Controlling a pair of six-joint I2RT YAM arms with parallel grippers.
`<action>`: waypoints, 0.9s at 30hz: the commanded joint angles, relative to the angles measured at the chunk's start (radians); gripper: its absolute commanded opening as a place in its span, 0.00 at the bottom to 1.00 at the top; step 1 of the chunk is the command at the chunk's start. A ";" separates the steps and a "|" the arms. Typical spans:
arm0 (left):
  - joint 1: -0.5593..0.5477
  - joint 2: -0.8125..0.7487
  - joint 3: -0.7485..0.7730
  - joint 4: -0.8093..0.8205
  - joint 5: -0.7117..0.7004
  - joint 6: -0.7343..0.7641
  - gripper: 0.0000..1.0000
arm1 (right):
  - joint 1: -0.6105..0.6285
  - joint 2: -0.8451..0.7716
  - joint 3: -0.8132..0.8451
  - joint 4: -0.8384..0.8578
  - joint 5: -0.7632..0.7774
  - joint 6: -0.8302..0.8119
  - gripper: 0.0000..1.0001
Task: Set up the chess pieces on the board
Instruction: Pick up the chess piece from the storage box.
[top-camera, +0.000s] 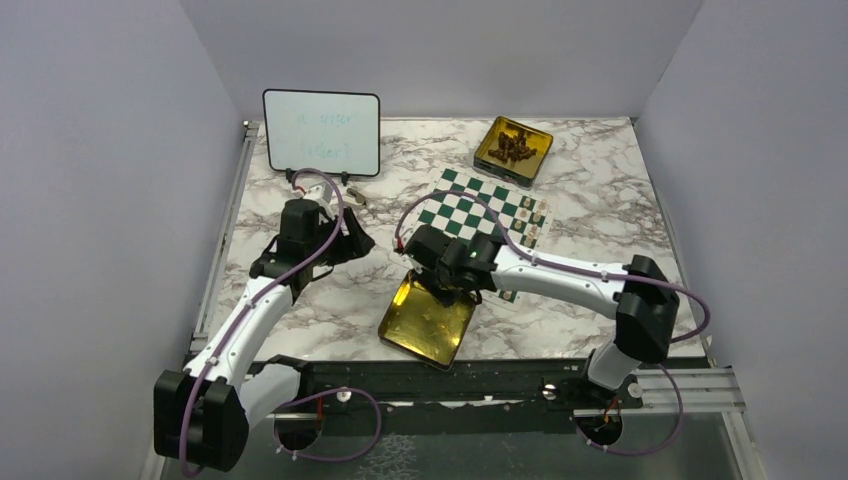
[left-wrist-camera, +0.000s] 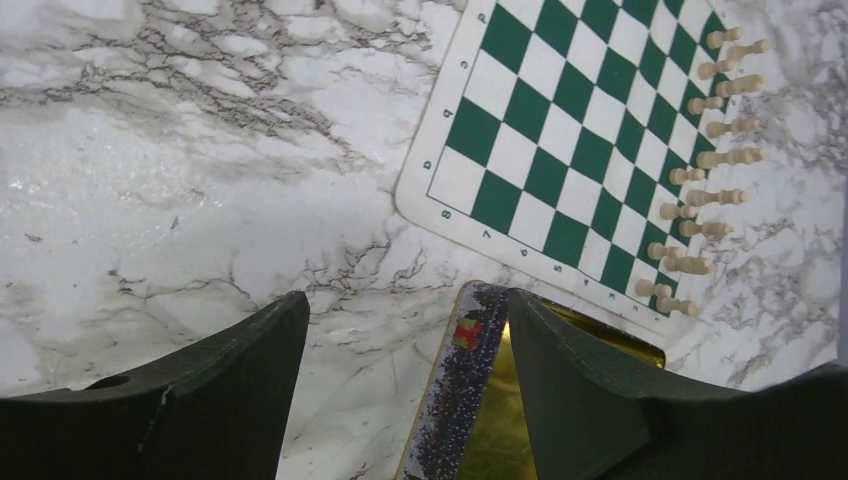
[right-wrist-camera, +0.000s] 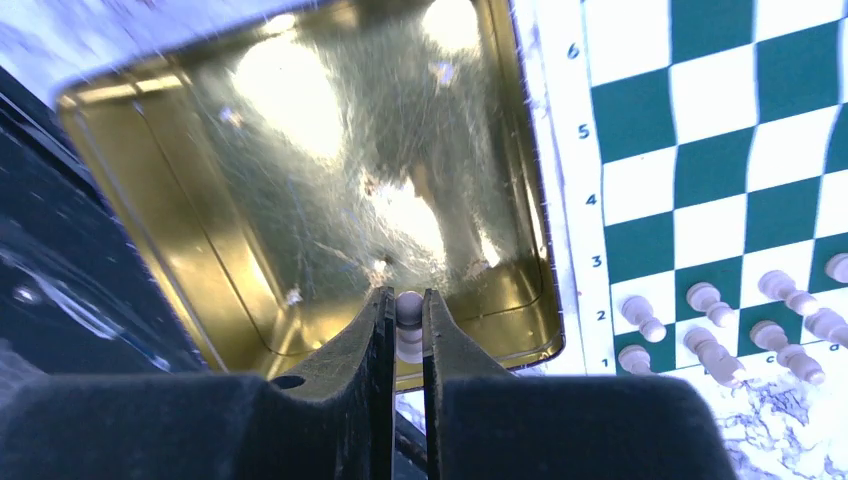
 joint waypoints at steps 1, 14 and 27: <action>0.005 -0.043 0.057 0.018 0.103 0.017 0.74 | 0.005 -0.088 -0.030 0.120 0.066 0.114 0.03; -0.030 -0.095 -0.028 0.262 0.486 -0.141 0.63 | -0.109 -0.358 -0.172 0.511 0.165 0.371 0.03; -0.245 -0.161 0.015 0.391 0.323 -0.026 0.66 | -0.144 -0.488 -0.249 0.757 0.173 0.567 0.02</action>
